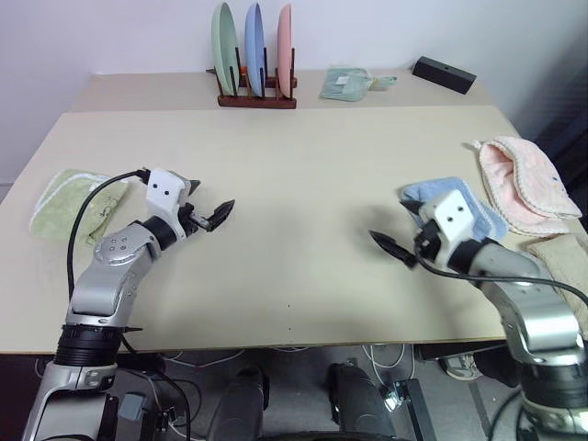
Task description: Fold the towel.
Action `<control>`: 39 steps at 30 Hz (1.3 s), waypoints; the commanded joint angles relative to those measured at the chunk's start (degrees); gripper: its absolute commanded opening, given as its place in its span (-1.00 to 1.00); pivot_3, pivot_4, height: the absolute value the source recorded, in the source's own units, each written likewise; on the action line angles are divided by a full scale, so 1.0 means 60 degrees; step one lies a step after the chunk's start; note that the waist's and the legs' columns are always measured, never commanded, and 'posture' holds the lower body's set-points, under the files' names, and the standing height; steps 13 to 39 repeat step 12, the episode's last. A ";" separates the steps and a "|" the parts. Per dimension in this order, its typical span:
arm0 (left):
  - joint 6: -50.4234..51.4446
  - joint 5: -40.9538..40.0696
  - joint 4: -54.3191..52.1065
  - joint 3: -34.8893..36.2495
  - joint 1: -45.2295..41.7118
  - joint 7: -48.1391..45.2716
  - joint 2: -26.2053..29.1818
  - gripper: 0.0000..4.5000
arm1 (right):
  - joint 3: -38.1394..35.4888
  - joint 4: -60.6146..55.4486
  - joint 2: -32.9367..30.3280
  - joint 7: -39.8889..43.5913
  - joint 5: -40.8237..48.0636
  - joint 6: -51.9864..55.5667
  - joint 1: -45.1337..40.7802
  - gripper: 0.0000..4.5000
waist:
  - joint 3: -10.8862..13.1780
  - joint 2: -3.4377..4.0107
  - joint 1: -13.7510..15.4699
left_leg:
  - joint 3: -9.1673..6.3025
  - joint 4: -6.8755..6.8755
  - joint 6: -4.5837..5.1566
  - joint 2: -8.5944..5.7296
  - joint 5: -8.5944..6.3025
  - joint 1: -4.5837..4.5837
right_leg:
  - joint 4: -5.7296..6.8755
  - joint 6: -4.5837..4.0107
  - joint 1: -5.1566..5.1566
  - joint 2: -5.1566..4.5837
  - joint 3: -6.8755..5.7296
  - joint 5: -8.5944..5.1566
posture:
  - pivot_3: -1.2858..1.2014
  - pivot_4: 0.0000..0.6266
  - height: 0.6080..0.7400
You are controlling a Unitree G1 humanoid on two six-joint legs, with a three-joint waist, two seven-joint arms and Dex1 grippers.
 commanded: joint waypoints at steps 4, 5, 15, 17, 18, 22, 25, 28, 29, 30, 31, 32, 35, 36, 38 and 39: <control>-0.0262 0.0169 0.0064 0.0185 0.0098 -0.0852 0.0084 0.99 | -0.0602 -0.0229 -0.0267 0.0231 0.0487 -0.0117 0.0078 1.00 | 0.0003 0.0005 0.0021 | 0.0004 0.0003 0.0001 0.0002 0.0001 0.0007 | 0.0002 -0.0002 0.0004 0.0000 0.0003 0.0001 | 0.03 -0.52 1.00; -0.0278 0.0205 0.0007 0.0203 0.0153 -0.0891 0.0084 0.99 | -0.0654 -0.0190 -0.0311 0.0332 0.0604 -0.0071 0.0122 1.00 | 0.0003 0.0005 0.0027 | 0.0004 0.0004 0.0001 0.0002 0.0001 0.0006 | 0.0001 -0.0001 0.0005 0.0000 0.0004 0.0001 | 0.03 -0.52 1.00; -0.0113 0.0211 -0.0130 0.0630 0.0289 -0.0559 -0.0030 0.99 | -0.0232 0.1000 -0.0369 0.0466 0.0510 -0.0427 -0.0952 1.00 | 0.0004 0.0005 0.0022 | 0.0004 0.0009 0.0001 0.0000 0.0001 0.0003 | -0.0001 0.0000 0.0006 -0.0003 0.0004 0.0002 | 0.03 -0.52 1.00; -0.0113 0.0211 -0.0130 0.0630 0.0289 -0.0559 -0.0030 0.99 | -0.0232 0.1000 -0.0369 0.0466 0.0510 -0.0427 -0.0952 1.00 | 0.0004 0.0005 0.0022 | 0.0004 0.0009 0.0001 0.0000 0.0001 0.0003 | -0.0001 0.0000 0.0006 -0.0003 0.0004 0.0002 | 0.03 -0.52 1.00; -0.0113 0.0211 -0.0130 0.0630 0.0289 -0.0559 -0.0030 0.99 | -0.0232 0.1000 -0.0369 0.0466 0.0510 -0.0427 -0.0952 1.00 | 0.0004 0.0005 0.0022 | 0.0004 0.0009 0.0001 0.0000 0.0001 0.0003 | -0.0001 0.0000 0.0006 -0.0003 0.0004 0.0002 | 0.03 -0.52 1.00; -0.0113 0.0211 -0.0130 0.0630 0.0289 -0.0559 -0.0030 0.99 | -0.0232 0.1000 -0.0369 0.0466 0.0510 -0.0427 -0.0952 1.00 | 0.0004 0.0005 0.0022 | 0.0004 0.0009 0.0001 0.0000 0.0001 0.0003 | -0.0001 0.0000 0.0006 -0.0003 0.0004 0.0002 | 0.03 -0.52 1.00; -0.0113 0.0211 -0.0130 0.0630 0.0289 -0.0559 -0.0030 0.99 | -0.0232 0.1000 -0.0369 0.0466 0.0510 -0.0427 -0.0952 1.00 | 0.0004 0.0005 0.0022 | 0.0004 0.0009 0.0001 0.0000 0.0001 0.0003 | -0.0001 0.0000 0.0006 -0.0003 0.0004 0.0002 | 0.03 -0.52 1.00; -0.0113 0.0211 -0.0130 0.0630 0.0289 -0.0559 -0.0030 0.99 | -0.0232 0.1000 -0.0369 0.0466 0.0510 -0.0427 -0.0952 1.00 | 0.0004 0.0005 0.0022 | 0.0004 0.0009 0.0001 0.0000 0.0001 0.0003 | -0.0001 0.0000 0.0006 -0.0003 0.0004 0.0002 | 0.03 -0.52 1.00; -0.0113 0.0211 -0.0130 0.0630 0.0289 -0.0559 -0.0030 0.99 | -0.0232 0.1000 -0.0369 0.0466 0.0510 -0.0427 -0.0952 1.00 | 0.0004 0.0005 0.0022 | 0.0004 0.0009 0.0001 0.0000 0.0001 0.0003 | -0.0001 0.0000 0.0006 -0.0003 0.0004 0.0002 | 0.03 -0.52 1.00; -0.0113 0.0211 -0.0130 0.0630 0.0289 -0.0559 -0.0030 0.99 | -0.0232 0.1000 -0.0369 0.0466 0.0510 -0.0427 -0.0952 1.00 | 0.0004 0.0005 0.0022 | 0.0004 0.0009 0.0001 0.0000 0.0001 0.0003 | -0.0001 0.0000 0.0006 -0.0003 0.0004 0.0002 | 0.03 -0.52 1.00; -0.0113 0.0211 -0.0130 0.0630 0.0289 -0.0559 -0.0030 0.99 | -0.0232 0.1000 -0.0369 0.0466 0.0510 -0.0427 -0.0952 1.00 | 0.0004 0.0005 0.0022 | 0.0004 0.0009 0.0001 0.0000 0.0001 0.0003 | -0.0001 0.0000 0.0006 -0.0003 0.0004 0.0002 | 0.03 -0.52 1.00; -0.0113 0.0211 -0.0130 0.0630 0.0289 -0.0559 -0.0030 0.99 | -0.0232 0.1000 -0.0369 0.0466 0.0510 -0.0427 -0.0952 1.00 | 0.0004 0.0005 0.0022 | 0.0004 0.0009 0.0001 0.0000 0.0001 0.0003 | -0.0001 0.0000 0.0006 -0.0003 0.0004 0.0002 | 0.03 -0.52 1.00; -0.0113 0.0211 -0.0130 0.0630 0.0289 -0.0559 -0.0030 0.99 | -0.0232 0.1000 -0.0369 0.0466 0.0510 -0.0427 -0.0952 1.00 | 0.0004 0.0005 0.0022 | 0.0004 0.0009 0.0001 0.0000 0.0001 0.0003 | -0.0001 0.0000 0.0006 -0.0003 0.0004 0.0002 | 0.03 -0.52 1.00; -0.0113 0.0211 -0.0130 0.0630 0.0289 -0.0559 -0.0030 0.99 | -0.0232 0.1000 -0.0369 0.0466 0.0510 -0.0427 -0.0952 1.00 | 0.0004 0.0005 0.0022 | 0.0004 0.0009 0.0001 0.0000 0.0001 0.0003 | -0.0001 0.0000 0.0006 -0.0003 0.0004 0.0002 | 0.03 -0.52 1.00; -0.0113 0.0211 -0.0130 0.0630 0.0289 -0.0559 -0.0030 0.99 | -0.0232 0.1000 -0.0369 0.0466 0.0510 -0.0427 -0.0952 1.00 | 0.0004 0.0005 0.0022 | 0.0004 0.0009 0.0001 0.0000 0.0001 0.0003 | -0.0001 0.0000 0.0006 -0.0003 0.0004 0.0002 | 0.03 -0.52 1.00; -0.0113 0.0211 -0.0130 0.0630 0.0289 -0.0559 -0.0030 0.99 | -0.0232 0.1000 -0.0369 0.0466 0.0510 -0.0427 -0.0952 1.00 | 0.0004 0.0005 0.0022 | 0.0004 0.0009 0.0001 0.0000 0.0001 0.0003 | -0.0001 0.0000 0.0006 -0.0003 0.0004 0.0002 | 0.03 -0.52 1.00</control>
